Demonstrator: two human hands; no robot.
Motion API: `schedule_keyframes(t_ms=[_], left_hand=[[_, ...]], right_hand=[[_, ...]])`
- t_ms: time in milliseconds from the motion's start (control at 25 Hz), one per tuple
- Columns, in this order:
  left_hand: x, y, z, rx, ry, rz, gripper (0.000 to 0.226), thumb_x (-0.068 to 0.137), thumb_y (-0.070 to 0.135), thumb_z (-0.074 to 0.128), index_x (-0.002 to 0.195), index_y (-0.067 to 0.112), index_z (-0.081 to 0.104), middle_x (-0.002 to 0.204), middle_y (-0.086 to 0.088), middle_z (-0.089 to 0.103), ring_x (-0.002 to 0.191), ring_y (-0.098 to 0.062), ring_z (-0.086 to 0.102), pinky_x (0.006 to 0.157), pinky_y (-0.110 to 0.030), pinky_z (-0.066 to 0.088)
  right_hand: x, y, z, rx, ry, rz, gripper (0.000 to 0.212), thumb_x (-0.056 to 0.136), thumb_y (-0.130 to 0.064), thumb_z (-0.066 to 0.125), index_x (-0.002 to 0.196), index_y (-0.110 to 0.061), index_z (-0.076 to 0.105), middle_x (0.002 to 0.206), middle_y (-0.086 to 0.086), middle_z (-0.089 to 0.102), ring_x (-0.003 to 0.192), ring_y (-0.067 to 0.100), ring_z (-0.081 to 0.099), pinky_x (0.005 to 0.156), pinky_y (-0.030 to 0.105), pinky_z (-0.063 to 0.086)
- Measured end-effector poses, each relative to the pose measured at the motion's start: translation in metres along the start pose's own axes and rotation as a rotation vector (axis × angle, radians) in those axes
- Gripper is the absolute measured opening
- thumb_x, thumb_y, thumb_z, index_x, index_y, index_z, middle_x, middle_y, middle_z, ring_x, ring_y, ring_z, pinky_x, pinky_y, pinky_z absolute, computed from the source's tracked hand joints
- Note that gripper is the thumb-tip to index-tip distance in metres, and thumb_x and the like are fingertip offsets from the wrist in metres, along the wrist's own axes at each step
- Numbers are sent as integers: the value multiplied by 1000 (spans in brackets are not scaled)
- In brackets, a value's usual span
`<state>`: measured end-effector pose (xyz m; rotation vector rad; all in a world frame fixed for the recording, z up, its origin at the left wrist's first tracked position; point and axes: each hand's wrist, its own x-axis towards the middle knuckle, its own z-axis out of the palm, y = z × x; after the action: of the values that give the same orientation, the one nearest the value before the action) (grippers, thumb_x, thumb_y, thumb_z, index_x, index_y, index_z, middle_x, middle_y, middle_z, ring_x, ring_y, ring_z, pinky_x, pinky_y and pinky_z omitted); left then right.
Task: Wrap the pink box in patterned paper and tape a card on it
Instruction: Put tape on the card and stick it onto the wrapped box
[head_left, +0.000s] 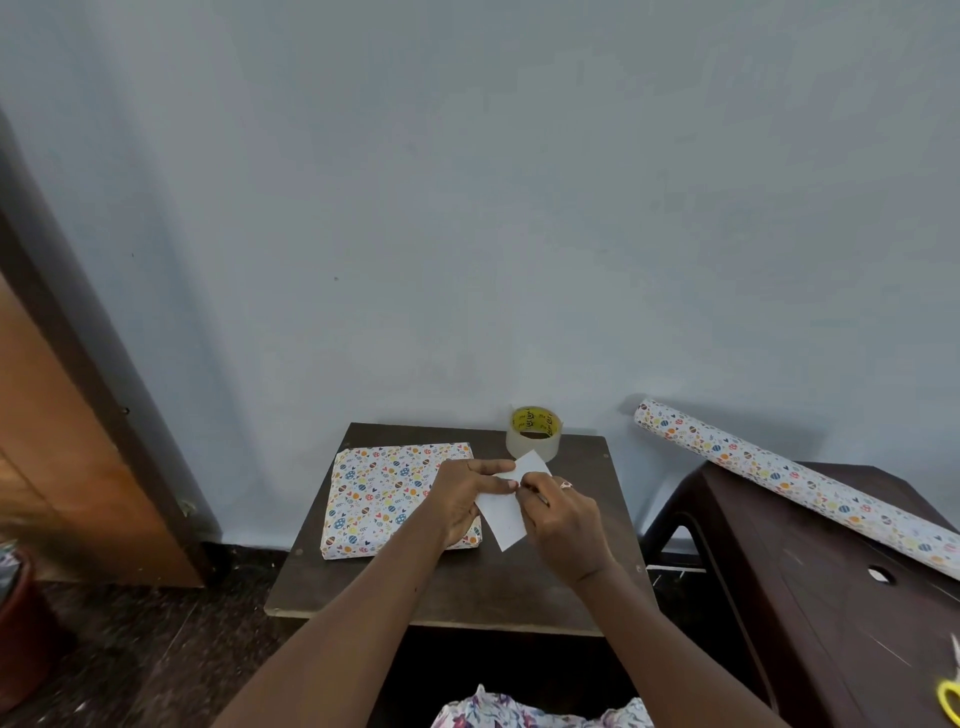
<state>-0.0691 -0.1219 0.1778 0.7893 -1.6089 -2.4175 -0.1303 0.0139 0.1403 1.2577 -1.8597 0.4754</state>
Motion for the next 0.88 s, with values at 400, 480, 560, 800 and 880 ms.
schedule_keyframes(t_ms=[400, 480, 560, 800, 880], left_hand=[[0, 6, -2, -98, 88, -33, 26, 71, -19, 64, 91, -2, 69, 113, -24, 62, 93, -35, 61, 79, -39, 55], [-1, 7, -2, -101, 95, -46, 25, 71, -19, 63, 88, -1, 69, 113, -23, 62, 93, -36, 61, 81, -40, 54], [-3, 7, -2, -100, 108, -53, 25, 72, -20, 63, 85, 0, 69, 113, -22, 61, 93, -36, 60, 81, -41, 53], [-10, 16, -7, -153, 133, -60, 25, 73, -22, 60, 88, -3, 67, 95, -16, 61, 82, -33, 59, 71, -40, 54], [-10, 19, -11, -163, 148, -54, 25, 72, -23, 60, 86, -3, 67, 93, -16, 62, 80, -33, 60, 67, -39, 54]], right_hand=[[4, -4, -3, 112, -76, -12, 27, 82, -17, 51, 81, -3, 74, 88, 9, 69, 62, 19, 64, 43, 24, 49], [2, -5, -1, 117, -74, 14, 27, 82, -17, 51, 83, -2, 74, 89, 9, 69, 62, 19, 64, 44, 23, 49], [0, -8, 1, 138, -68, 55, 29, 83, -18, 51, 85, -2, 74, 90, 10, 71, 66, 20, 68, 48, 24, 53], [-6, -7, 4, 227, -114, 148, 31, 85, -20, 49, 92, -1, 72, 101, 13, 71, 84, 22, 71, 64, 29, 59], [-8, -6, 5, 233, -197, 123, 38, 83, -18, 48, 112, -1, 65, 117, 14, 65, 97, 23, 68, 71, 27, 59]])
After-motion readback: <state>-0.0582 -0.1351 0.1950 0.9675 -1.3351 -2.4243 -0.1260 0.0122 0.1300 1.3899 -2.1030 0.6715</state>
